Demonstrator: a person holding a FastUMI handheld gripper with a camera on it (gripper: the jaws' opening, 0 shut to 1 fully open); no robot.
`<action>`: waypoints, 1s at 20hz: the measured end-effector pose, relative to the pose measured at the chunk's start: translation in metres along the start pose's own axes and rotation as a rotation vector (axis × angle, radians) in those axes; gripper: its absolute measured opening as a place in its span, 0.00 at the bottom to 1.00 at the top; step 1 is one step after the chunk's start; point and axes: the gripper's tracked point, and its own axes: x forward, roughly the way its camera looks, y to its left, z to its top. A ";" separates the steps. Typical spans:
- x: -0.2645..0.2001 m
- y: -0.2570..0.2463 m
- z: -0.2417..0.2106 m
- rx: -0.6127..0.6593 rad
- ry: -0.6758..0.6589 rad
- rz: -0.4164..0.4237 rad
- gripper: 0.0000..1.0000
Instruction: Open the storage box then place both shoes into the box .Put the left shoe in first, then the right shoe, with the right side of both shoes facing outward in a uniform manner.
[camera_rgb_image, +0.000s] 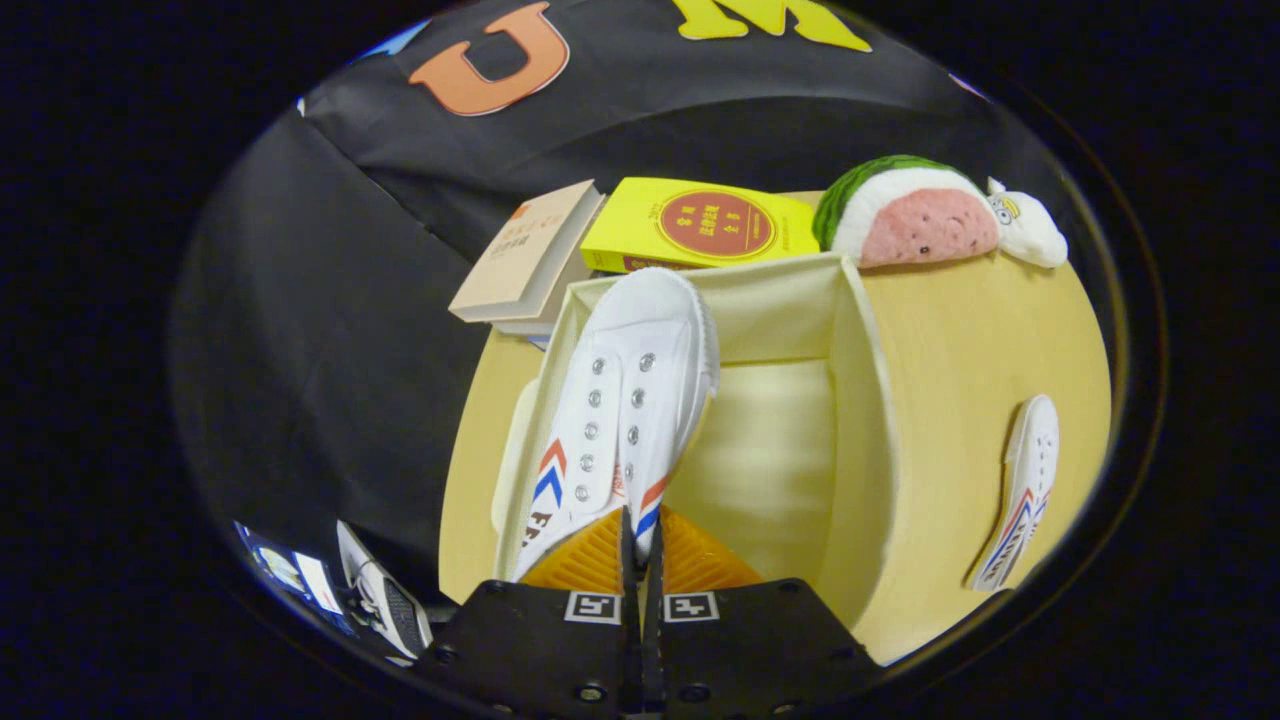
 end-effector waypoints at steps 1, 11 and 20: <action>0.008 0.000 -0.004 -0.003 0.015 -0.019 0.01; 0.069 -0.015 -0.008 0.021 0.149 -0.149 0.02; 0.014 -0.010 -0.007 -0.017 0.165 -0.051 0.33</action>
